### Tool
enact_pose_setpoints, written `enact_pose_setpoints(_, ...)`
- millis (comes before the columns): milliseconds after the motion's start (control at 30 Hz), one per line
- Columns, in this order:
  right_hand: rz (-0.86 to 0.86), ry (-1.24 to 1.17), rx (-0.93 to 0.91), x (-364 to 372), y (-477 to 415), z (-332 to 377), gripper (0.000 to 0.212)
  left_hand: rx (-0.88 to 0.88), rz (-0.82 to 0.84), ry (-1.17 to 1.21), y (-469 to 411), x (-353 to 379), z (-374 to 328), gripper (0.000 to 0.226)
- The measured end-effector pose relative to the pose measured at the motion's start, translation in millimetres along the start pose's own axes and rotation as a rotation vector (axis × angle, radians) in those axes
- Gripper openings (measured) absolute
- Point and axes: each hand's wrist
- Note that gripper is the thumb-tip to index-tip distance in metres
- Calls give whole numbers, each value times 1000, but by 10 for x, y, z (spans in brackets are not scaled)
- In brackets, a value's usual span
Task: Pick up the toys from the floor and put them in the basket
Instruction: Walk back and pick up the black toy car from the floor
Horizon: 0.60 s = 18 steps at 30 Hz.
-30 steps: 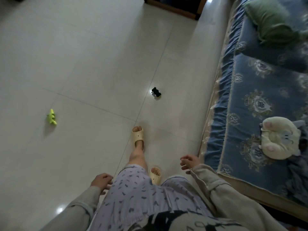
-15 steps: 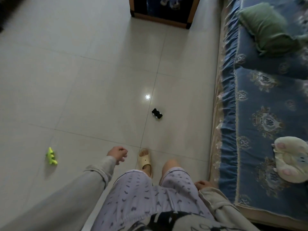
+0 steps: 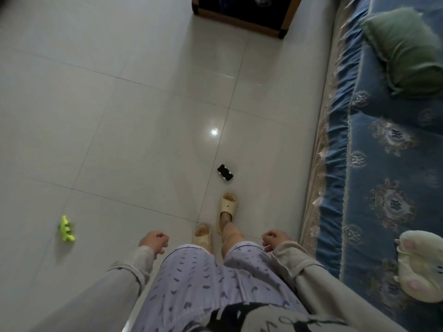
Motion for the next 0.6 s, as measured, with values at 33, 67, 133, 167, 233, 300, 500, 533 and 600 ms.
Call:
enact_pose_setpoints(33, 8, 6, -15, -76, -57, 116, 26, -42, 5, 4, -3, 30, 40, 11)
enact_pose_setpoints(67, 15, 26, -28, -156, -119, 229, 20, -79, 8, 7, -15, 61, 58, 10)
enact_pose_setpoints(133, 28, 68, -47, -311, -240, 433, 11, -125, 10, 19, -63, 115, 18, 10)
enact_pose_setpoints(167, 32, 89, -54, -388, -320, 519, 8, -136, 11, 35, -101, 135, -44, 10)
enact_pose_setpoints(233, 24, 143, -62, -527, -469, 670, 13, -142, 12, 88, -196, 153, -226, 10)
enact_pose_setpoints(300, 5, 178, -51, -633, -633, 789, 17, -137, 6, 166, -285, 149, -462, 11)
enact_pose_setpoints(500, -21, 129, 5, -751, -1280, 1130, 25, -36, 30, 167, -767, 169, -1305, 20)
enact_pose_setpoints(533, -17, 109, 14, -728, -1418, 1180, 24, -11, 41, 156, -882, 175, -1444, 18)
enact_pose_setpoints(600, -3, 61, 39, -646, -1729, 1291, 17, 50, 59, 134, -1155, 213, -1699, 21)
Point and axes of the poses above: each hand's wrist, its own y-axis away from the middle knuckle, its own x-axis out of the palm, z = x × y
